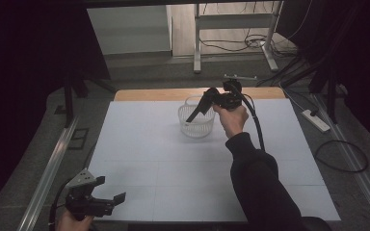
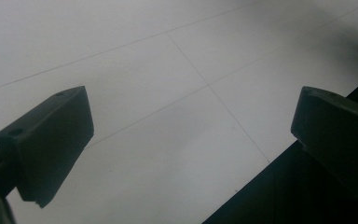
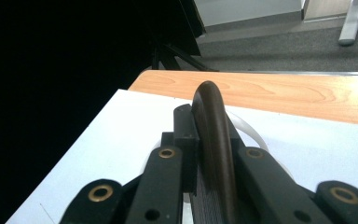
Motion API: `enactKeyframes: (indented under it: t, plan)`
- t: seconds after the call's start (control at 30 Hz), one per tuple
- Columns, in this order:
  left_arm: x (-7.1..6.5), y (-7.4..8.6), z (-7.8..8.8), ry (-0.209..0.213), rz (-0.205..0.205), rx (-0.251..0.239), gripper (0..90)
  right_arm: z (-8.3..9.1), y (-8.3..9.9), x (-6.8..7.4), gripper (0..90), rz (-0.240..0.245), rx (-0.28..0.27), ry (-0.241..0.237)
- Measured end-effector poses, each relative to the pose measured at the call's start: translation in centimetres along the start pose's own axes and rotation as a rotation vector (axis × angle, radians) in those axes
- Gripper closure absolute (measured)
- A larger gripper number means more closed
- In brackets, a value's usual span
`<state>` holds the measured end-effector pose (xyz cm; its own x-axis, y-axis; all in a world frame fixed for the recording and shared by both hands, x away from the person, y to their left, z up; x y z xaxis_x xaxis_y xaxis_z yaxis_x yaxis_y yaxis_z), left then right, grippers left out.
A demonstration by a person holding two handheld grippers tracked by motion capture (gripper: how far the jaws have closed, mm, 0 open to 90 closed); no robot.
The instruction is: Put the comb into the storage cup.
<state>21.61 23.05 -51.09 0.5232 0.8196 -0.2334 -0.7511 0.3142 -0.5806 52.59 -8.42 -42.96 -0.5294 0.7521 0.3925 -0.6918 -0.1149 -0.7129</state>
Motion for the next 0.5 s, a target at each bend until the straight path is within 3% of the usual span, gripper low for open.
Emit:
enactKeyframes:
  t: [0.5]
  plan:
    - [0.0,0.0,-0.1,-0.002,-0.001,0.005,0.0,-1.7,1.2,-0.9,84.0,-0.035,0.009,-0.013]
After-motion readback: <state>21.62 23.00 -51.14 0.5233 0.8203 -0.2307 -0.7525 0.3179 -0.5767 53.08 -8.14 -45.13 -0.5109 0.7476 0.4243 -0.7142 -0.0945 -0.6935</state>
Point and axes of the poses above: each handheld gripper's, and its own axes: z roughly backward along the jaws, y roughly out of its underside, x roughly to its left, the point moved 7 cm from there along -z, roughly forward along the jaws, and after that the axes turned 10 degrees about x, right-handed, at the moved point
